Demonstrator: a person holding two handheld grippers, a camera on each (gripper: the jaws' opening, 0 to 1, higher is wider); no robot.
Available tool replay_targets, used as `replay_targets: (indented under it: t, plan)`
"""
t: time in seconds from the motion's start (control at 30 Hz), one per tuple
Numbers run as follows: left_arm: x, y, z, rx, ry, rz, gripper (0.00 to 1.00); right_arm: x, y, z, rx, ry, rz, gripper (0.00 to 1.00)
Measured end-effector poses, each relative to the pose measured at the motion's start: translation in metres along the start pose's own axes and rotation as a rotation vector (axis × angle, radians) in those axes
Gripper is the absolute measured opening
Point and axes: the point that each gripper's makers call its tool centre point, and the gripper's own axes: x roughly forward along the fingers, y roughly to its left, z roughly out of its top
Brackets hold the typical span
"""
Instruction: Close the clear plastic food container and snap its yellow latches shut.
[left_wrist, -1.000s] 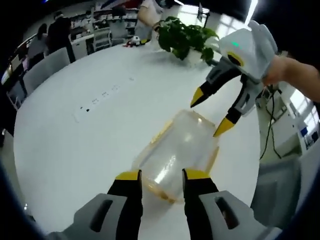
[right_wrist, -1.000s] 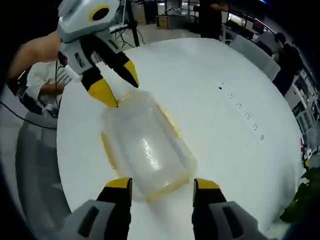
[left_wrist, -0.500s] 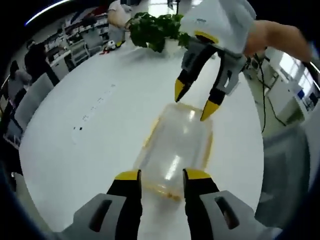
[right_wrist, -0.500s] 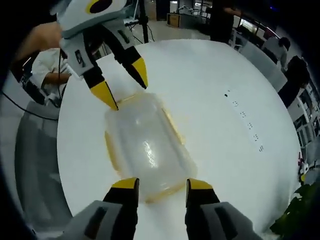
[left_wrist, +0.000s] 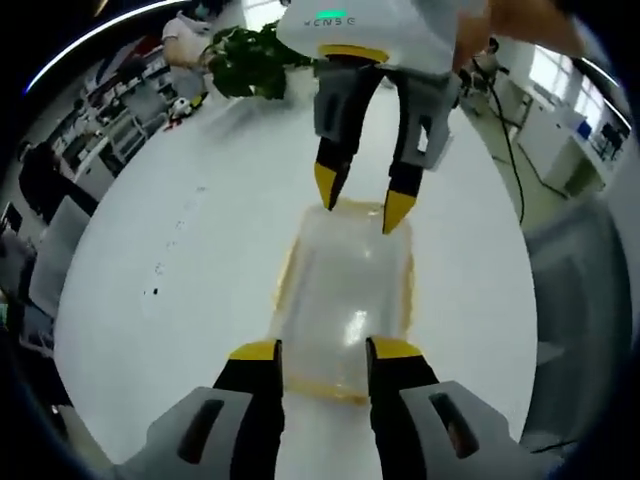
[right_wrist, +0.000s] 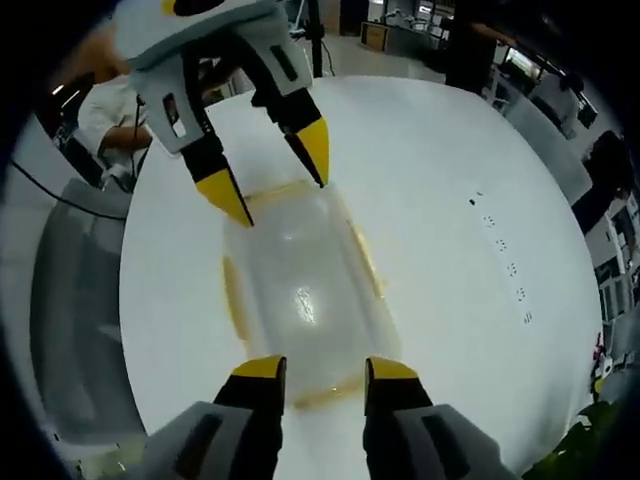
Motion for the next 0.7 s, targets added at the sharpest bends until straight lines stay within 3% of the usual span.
replay_targets:
  t: [0.43, 0.7]
  plan:
    - [0.012, -0.004, 0.012, 0.085, 0.001, -0.022, 0.27, 0.002, 0.002, 0.010, -0.094, -0.008, 0.016, 0.24]
    - [0.022, -0.012, 0.020, 0.139, -0.020, -0.023, 0.27, 0.008, 0.008, 0.033, -0.101, -0.088, 0.057, 0.24]
